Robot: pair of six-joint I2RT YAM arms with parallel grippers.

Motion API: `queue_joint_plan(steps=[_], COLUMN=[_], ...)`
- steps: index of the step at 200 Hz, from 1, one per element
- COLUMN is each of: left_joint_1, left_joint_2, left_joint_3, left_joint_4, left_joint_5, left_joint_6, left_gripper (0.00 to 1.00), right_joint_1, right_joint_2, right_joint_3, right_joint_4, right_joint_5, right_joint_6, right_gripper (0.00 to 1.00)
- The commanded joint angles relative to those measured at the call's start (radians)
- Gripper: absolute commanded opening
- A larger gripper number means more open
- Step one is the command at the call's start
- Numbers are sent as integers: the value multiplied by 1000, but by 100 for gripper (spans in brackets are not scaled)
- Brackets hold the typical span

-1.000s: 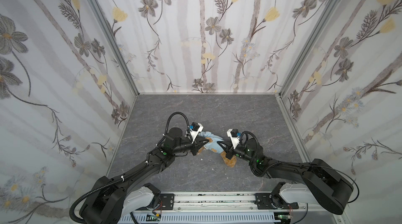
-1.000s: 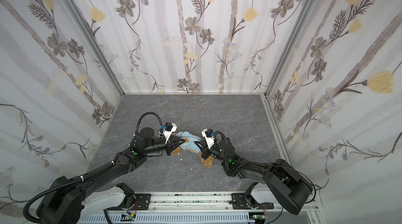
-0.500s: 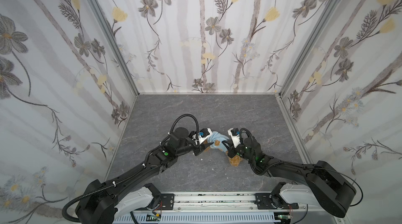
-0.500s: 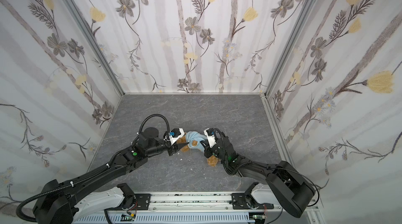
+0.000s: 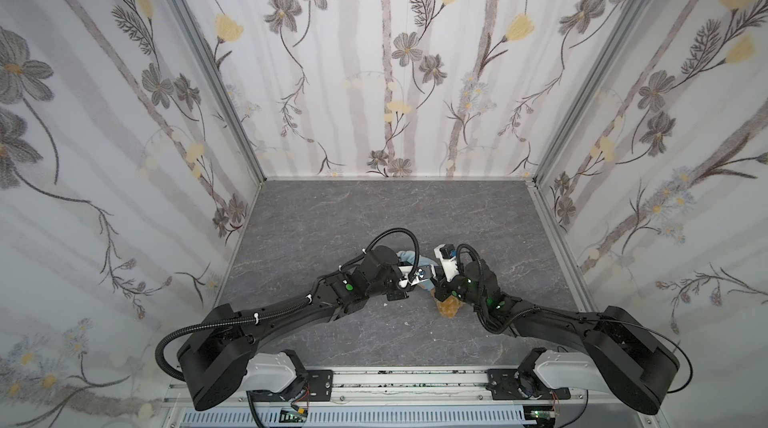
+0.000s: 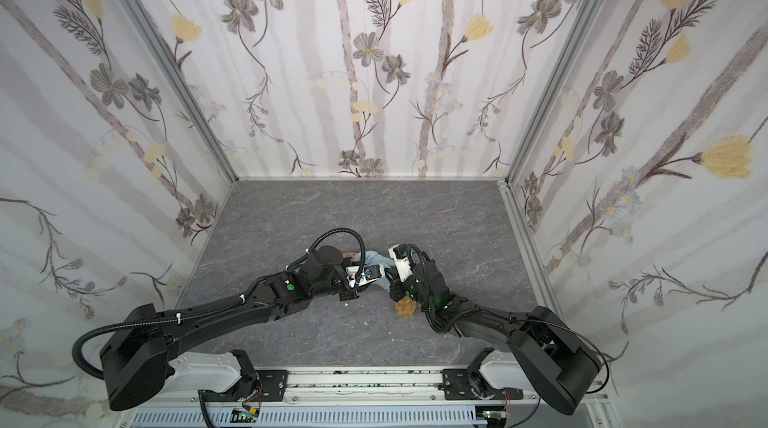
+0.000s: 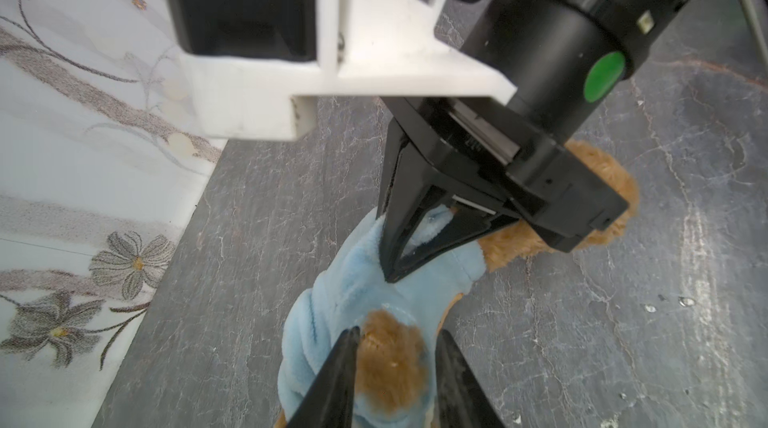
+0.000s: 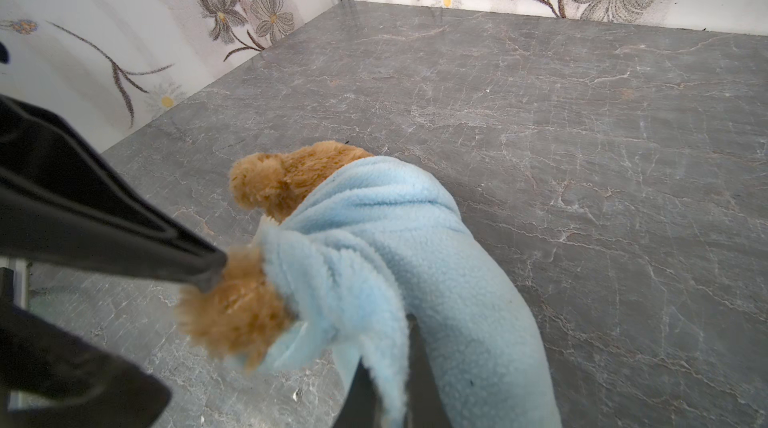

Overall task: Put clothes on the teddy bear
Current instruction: 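Tug the hoodie hem toward the right gripper with left while right holds hood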

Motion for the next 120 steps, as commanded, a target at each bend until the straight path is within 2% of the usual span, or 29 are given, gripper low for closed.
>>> queue_joint_plan(steps=[1,26,51,64,76,82,97,120], left_joint_1=[-5,-7,-7,-5,-1,2,15,67], left_joint_2=[30,72,123,142,151,152,140,63], left_joint_3=[19,33,44,43,48,52,59,43], left_joint_4=[-5,-4,-5,-3,-3,-2,0,45], left_joint_5=[-52,-99,-157,-176,-176,-167,-127,38], left_joint_6=[49,64,75,79,69,56,5,-123], left_gripper=[33,33,28,21,8,0,0,0], right_joint_1=[0,0,1,1,0,0,0,-5], right_joint_2=[-3,0,3,3,3,1,-3,-15], right_joint_3=[-3,-3,-2,-3,-6,-7,-19,-52], right_joint_4=[23,29,37,37,36,34,32,32], right_joint_5=[1,-3,-8,-9,-7,-2,16,83], right_joint_6=[2,7,11,11,10,10,11,36], right_gripper=[0,0,0,0,0,0,0,0])
